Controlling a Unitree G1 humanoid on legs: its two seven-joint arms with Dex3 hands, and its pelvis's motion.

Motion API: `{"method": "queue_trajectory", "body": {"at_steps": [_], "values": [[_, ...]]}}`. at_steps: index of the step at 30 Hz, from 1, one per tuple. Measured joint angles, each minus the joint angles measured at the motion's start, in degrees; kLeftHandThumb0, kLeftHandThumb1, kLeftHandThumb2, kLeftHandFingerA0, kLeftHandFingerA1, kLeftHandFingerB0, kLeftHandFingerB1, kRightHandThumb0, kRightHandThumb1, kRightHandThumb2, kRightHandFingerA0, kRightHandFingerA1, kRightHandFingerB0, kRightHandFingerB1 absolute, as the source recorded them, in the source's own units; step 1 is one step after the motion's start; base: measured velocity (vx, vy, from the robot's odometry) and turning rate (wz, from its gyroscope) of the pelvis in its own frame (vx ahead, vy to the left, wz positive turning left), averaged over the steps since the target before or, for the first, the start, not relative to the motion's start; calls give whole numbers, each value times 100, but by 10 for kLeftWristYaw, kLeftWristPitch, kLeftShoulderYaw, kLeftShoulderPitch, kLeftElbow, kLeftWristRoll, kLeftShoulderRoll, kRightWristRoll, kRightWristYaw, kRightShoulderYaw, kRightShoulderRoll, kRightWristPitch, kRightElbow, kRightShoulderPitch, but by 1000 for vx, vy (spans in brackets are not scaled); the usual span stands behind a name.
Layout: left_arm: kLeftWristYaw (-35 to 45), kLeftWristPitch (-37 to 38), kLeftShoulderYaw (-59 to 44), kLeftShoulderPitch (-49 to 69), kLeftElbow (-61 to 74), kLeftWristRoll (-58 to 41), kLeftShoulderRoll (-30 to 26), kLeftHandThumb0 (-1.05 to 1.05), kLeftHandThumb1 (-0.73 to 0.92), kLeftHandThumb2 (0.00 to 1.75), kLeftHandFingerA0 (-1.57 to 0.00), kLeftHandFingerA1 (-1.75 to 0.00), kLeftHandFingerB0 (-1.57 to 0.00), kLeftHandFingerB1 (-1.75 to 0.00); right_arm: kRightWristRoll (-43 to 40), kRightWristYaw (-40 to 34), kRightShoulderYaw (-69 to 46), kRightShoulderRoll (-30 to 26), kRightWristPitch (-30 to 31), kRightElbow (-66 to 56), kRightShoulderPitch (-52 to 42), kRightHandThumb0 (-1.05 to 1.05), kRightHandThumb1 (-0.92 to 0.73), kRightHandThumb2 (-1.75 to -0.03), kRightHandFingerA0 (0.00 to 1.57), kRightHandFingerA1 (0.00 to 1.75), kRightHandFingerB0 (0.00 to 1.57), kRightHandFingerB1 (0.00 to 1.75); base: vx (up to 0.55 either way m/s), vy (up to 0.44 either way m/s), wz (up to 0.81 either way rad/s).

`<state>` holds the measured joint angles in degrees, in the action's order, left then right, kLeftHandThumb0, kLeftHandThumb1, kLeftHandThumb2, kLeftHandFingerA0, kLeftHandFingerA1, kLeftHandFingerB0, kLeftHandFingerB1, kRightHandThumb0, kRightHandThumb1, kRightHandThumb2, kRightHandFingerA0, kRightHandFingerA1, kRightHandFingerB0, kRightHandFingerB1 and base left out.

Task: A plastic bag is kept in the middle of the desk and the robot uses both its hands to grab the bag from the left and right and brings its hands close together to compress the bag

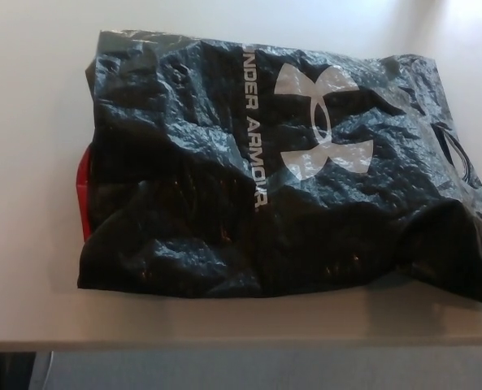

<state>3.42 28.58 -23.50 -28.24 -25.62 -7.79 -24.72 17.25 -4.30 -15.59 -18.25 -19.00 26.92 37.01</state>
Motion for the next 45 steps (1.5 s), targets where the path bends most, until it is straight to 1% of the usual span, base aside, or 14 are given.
{"method": "queue_trajectory", "body": {"at_steps": [3, 14, 17, 18, 19, 25, 26, 31, 36, 37, 38, 42, 43, 45], "values": [[0, -7, 6, -11, -53, 0, 10, -80, 92, 82, 0, -23, -12, -25, -9, 8, -11, 0, 14, 73, 16, -89, -78, -113, 0, 16, 0, 10, 0, 0, 0], [-9, -35, 7, -34, -236, -3, 90, -80, 92, 79, -6, -29, -16, -27, -64, 45, -80, 0, 102, 332, 47, -92, -77, -114, 6, 24, 9, 17, 0, 0, 0], [-13, -46, 4, -41, -290, -5, 113, -84, 81, 118, -2, -35, -14, -34, -86, 54, -95, 4, 136, 397, 55, -92, -76, -113, 8, 29, 10, 19, 0, 0, 0], [-14, -49, 4, -43, -300, -6, 117, -82, 92, 82, -5, -29, -14, -26, -90, 56, -97, 4, 142, 407, 56, -91, -76, -113, 6, 29, 11, 19, 0, 0, 0], [-15, -55, 3, -48, -318, -8, 123, -83, 82, 118, -1, -33, -15, -32, -98, 59, -98, 6, 154, 424, 59, -91, -76, -113, 6, 26, 10, 18, 0, 0, 0], [-19, -67, 3, -52, -360, -16, 136, -82, 92, 80, -1, -27, -11, -24, -124, 65, -91, 7, 168, 440, 74, -90, -78, -113, 8, 29, 8, 17, 0, 0, 0], [-19, -67, 3, -52, -364, -17, 137, -81, 80, 117, 0, -32, -14, -31, -126, 65, -88, 8, 168, 439, 75, -89, -79, -114, 7, 28, 7, 16, 0, 0, 0], [-23, -67, -3, -55, -374, -25, 160, -82, 92, 75, -7, -28, -14, -26, -133, 65, -65, 18, 164, 437, 75, -90, -83, -116, 4, 24, 5, 12, 0, 0, 0], [-14, -67, 3, -66, -364, -36, 188, -86, 88, 125, 0, -19, -5, -17, -133, 63, -33, 31, 156, 432, 76, -78, -76, -114, 1, 30, 1, 22, 0, 0, 0], [-9, -67, 9, -70, -360, -37, 192, -87, 90, 125, -6, -19, -8, -16, -133, 63, -25, 35, 155, 431, 77, -81, -92, -72, 3, 27, 2, 22, 0, 0, 0], [-3, -67, 17, -74, -355, -37, 197, -87, 92, 127, -3, -17, -4, -14, -132, 62, -17, 39, 153, 430, 77, -80, -75, -114, 0, 31, 7, 21, 0, 0, 0], [20, -67, 52, -82, -342, -35, 212, -87, 92, 129, -2, -19, -3, -14, -133, 60, 1, 56, 151, 427, 83, -85, -76, -112, 4, 39, 10, 22, 0, 0, 0], [23, -67, 58, -82, -340, -35, 214, -86, 92, 130, 0, -18, 0, -13, -133, 59, 2, 59, 151, 427, 84, -84, -92, -71, 11, 30, 7, 21, 0, 0, 0], [31, -70, 76, -84, -333, -33, 224, -78, 86, 127, 0, -24, 0, -19, -134, 57, 7, 68, 150, 426, 88, -82, -74, -111, 7, 42, 6, 23, 0, 0, 0]]}}
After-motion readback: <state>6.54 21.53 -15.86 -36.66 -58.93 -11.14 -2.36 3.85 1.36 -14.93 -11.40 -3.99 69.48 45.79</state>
